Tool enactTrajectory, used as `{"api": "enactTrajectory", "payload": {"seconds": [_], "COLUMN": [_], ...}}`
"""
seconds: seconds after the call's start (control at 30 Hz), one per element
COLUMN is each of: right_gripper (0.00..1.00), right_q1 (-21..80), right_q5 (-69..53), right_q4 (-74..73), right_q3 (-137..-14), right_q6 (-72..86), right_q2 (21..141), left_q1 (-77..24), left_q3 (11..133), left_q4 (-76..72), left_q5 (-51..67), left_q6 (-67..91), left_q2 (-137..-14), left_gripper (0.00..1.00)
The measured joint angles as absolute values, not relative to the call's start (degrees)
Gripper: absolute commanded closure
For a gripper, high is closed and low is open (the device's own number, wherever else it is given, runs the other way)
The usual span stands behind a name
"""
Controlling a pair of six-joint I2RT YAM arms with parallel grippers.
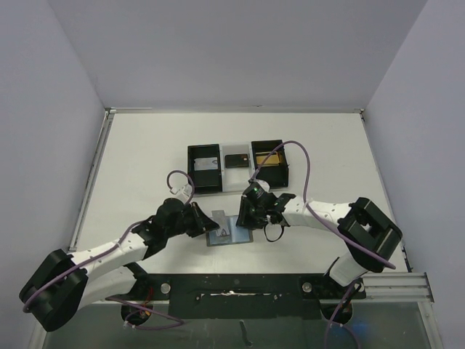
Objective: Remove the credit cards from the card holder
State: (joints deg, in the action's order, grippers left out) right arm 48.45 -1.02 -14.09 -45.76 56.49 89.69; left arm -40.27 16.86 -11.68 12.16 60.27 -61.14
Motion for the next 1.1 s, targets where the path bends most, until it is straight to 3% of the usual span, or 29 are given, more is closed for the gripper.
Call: {"api": "enactTrajectory", "payload": {"seconds": [0.27,0.5,0.8,1.03,1.1], "right_gripper": [0.59,0.62,0.73,0.73,0.68], "right_q1": [50.4,50.8,51.4,51.7,51.9], "right_q5": [3.5,2.8,-0.7,-1.0,-0.3], "right_q4": [-17.4,-14.0,-11.1,-13.2,-13.7], "right_q3": [-45.9,-45.9,-46.4,-49.9,-50.0], "right_q6": [55.8,55.4,53.7,53.2,53.1], "right_q2": [85.3,81.4,87.9,94.2,94.0], "left_q1": [-40.0,-39.5,-39.0,-38.8,-38.7], "left_q3": [16.9,16.9,17.5,17.7,17.7], "left_q4": [-8.0,-4.0,4.2,4.1,3.7], "left_q5": [8.8,6.9,2.7,2.8,2.9], "left_q6": [59.4,59.3,59.3,59.3,59.3], "left_q2": [-53.6,-49.6,-46.7,-46.4,-46.4], "left_gripper": [1.0,1.0,1.0,1.0,1.0]}}
